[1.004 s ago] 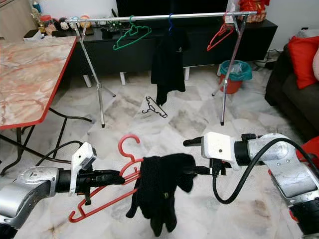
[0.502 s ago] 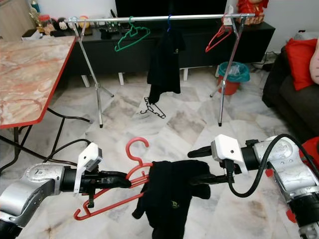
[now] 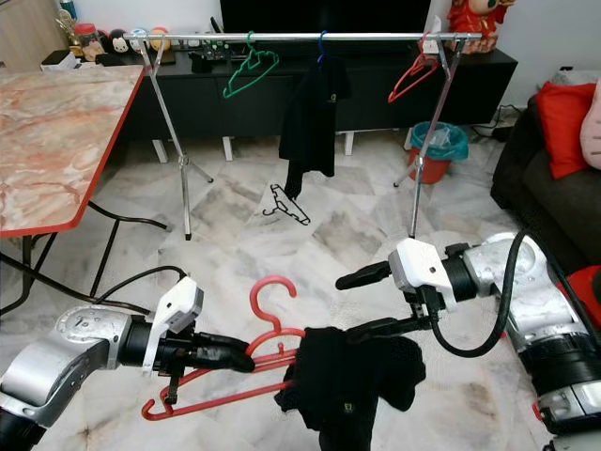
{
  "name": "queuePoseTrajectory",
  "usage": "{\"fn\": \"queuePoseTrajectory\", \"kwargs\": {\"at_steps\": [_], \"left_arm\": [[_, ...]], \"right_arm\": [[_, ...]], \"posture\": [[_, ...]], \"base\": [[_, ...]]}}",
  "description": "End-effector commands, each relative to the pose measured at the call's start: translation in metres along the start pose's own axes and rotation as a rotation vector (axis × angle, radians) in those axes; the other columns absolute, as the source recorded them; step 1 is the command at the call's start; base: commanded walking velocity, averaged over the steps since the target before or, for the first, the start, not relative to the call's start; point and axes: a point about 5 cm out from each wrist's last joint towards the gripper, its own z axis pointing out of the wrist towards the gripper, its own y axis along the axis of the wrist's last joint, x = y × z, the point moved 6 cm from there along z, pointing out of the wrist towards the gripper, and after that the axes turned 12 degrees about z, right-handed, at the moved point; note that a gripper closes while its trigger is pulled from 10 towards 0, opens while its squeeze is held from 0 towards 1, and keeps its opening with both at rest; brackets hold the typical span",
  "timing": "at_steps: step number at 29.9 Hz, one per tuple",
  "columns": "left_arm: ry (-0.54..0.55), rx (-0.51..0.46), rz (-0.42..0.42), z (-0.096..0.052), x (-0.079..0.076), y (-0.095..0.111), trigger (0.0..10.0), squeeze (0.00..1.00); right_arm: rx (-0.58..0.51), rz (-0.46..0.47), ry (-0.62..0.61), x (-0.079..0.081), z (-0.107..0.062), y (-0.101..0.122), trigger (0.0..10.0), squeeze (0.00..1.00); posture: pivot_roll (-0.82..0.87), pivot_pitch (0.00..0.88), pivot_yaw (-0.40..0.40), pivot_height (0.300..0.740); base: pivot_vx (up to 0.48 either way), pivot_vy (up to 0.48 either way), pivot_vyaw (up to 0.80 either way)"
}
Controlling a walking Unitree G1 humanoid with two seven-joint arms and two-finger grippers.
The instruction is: Hang hanger
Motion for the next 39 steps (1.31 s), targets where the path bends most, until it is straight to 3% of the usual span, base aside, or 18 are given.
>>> {"fn": "queuePoseTrajectory", "kwargs": {"at_steps": [1, 2, 8, 9, 10, 11, 12, 21, 38, 39], "left_arm": [[-0.032, -0.026, 0.074, 0.000, 0.000, 0.015, 10.0, 0.00], [-0.036, -0.023, 0.075, 0.000, 0.000, 0.015, 10.0, 0.00], [-0.036, -0.018, 0.072, -0.002, -0.001, 0.014, 10.0, 0.00], [-0.035, -0.017, 0.072, -0.002, -0.001, 0.014, 10.0, 0.00], [-0.035, -0.016, 0.072, -0.002, -0.001, 0.014, 10.0, 0.00], [-0.034, -0.016, 0.072, -0.002, 0.000, 0.014, 10.0, 0.00], [-0.034, -0.016, 0.073, -0.002, -0.001, 0.014, 10.0, 0.00], [-0.049, -0.028, 0.084, 0.000, -0.001, 0.020, 10.0, 0.00], [-0.069, -0.045, 0.085, 0.003, -0.005, 0.024, 10.0, 0.00], [-0.070, -0.047, 0.086, 0.003, -0.005, 0.025, 10.0, 0.00]], "right_arm": [[0.053, 0.000, 0.035, 0.004, -0.001, -0.006, 10.0, 0.93], [0.069, 0.017, 0.057, 0.007, 0.000, -0.009, 10.0, 1.00], [0.063, 0.012, 0.078, 0.010, 0.001, -0.007, 10.0, 1.00], [0.074, 0.011, 0.087, 0.011, 0.002, -0.010, 10.0, 0.85], [0.083, 0.007, 0.090, 0.012, 0.002, -0.012, 10.0, 0.08], [0.091, 0.005, 0.094, 0.012, 0.002, -0.013, 10.0, 0.08], [0.101, 0.008, 0.096, 0.013, 0.003, -0.016, 10.0, 0.00], [0.113, 0.006, 0.096, 0.010, 0.014, -0.033, 10.0, 0.00], [0.068, 0.013, 0.127, 0.008, 0.033, -0.030, 10.0, 0.00], [0.065, 0.019, 0.131, 0.009, 0.035, -0.030, 5.5, 0.00]], "posture": [[-0.07, 0.000, -0.047, 0.736], [-0.07, 0.000, -0.047, 0.736], [-0.07, 0.000, -0.049, 0.736], [-0.07, 0.000, -0.049, 0.736], [-0.07, 0.000, -0.049, 0.736], [-0.07, 0.000, -0.049, 0.736], [-0.07, 0.000, -0.046, 0.736], [-0.06, 0.000, -0.044, 0.736], [-0.05, 0.000, -0.047, 0.736], [-0.05, 0.000, -0.047, 0.736]], "base": [[0.000, 0.000, 0.00], [0.000, 0.000, 0.00], [0.000, 0.000, 0.00], [0.000, 0.000, 0.00], [0.000, 0.000, 0.00], [0.000, 0.000, 0.00], [0.000, 0.000, 0.00], [0.000, 0.000, 0.00], [0.000, 0.000, 0.00], [0.000, 0.000, 0.00]]}}
